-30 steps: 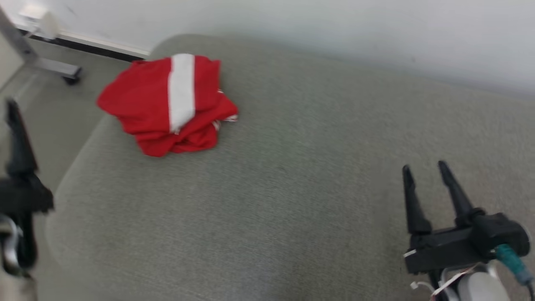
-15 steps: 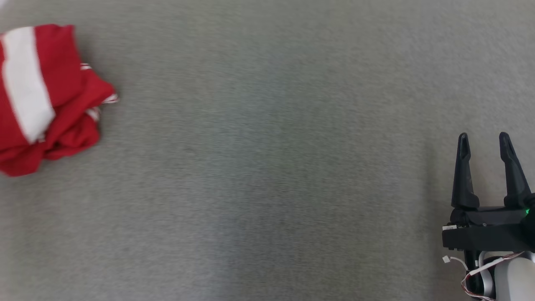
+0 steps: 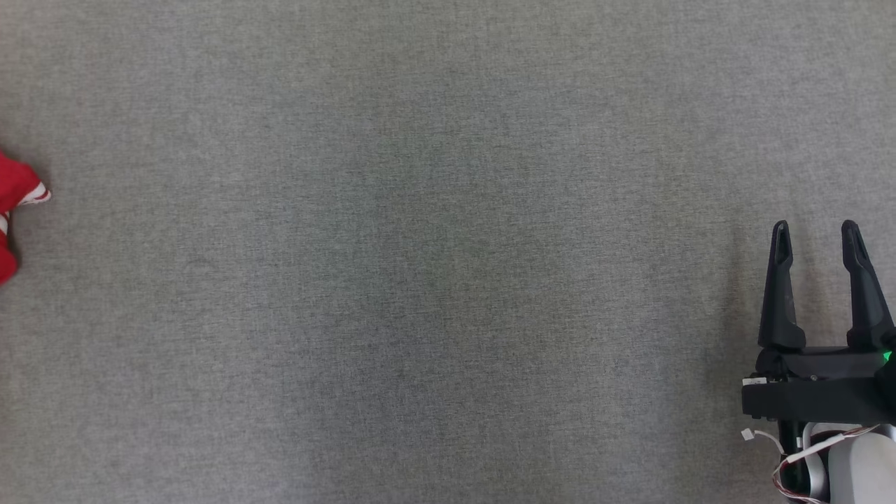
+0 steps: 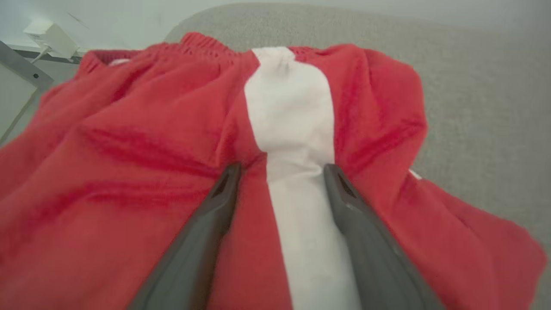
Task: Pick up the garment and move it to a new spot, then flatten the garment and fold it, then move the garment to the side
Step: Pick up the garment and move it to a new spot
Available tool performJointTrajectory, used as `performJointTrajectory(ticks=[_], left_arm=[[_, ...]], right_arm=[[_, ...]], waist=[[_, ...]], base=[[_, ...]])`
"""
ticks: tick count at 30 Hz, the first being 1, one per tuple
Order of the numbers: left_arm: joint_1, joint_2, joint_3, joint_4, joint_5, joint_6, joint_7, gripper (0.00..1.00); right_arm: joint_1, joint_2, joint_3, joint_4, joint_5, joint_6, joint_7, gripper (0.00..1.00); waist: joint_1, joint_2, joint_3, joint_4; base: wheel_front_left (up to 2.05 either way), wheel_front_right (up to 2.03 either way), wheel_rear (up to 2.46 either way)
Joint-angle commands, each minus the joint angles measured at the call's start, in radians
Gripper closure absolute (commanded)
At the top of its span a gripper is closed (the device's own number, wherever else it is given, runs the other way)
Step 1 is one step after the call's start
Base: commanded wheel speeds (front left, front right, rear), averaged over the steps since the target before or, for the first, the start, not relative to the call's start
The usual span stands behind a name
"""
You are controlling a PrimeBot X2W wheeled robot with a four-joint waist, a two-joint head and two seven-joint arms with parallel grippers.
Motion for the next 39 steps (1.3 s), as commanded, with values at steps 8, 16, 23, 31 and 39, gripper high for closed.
performJointTrajectory(ticks=[8,16,23,31,39], left_arm=[[0.016,0.021,-0.075,0.039,-0.076,0.002,0.062,1.0],[-0.042,0.053,-0.104,0.071,0.006,0.025,-0.163,1.0],[-0.127,0.069,-0.145,0.014,0.069,0.023,-0.308,1.0],[-0.24,0.035,-0.216,-0.238,0.096,0.015,-0.28,1.0],[-0.234,-0.058,-0.316,-0.457,0.079,0.013,-0.171,1.0]], right_arm=[[0.007,0.004,0.017,0.007,-0.005,0.003,-0.005,0.0],[0.015,0.002,0.026,0.033,0.011,0.003,-0.005,0.0],[0.032,0.008,0.033,0.068,0.025,0.003,-0.006,0.0],[0.047,0.018,0.042,0.097,0.06,0.003,-0.007,0.0],[0.066,0.022,0.072,0.124,0.102,0.003,-0.007,0.0]], waist=[[-0.0001,-0.0002,-0.019,0.005],[-0.0001,-0.0002,-0.079,0.024],[-0.0001,-0.0002,-0.154,0.047],[-0.0001,-0.0002,-0.23,0.008],[-0.0001,-0.0002,-0.286,-0.121]], base=[[0.0,0.0,0.0],[0.0,0.0,0.0],[0.0,0.0,0.0],[0.0,0.0,0.0],[0.0,0.0,0.0]])
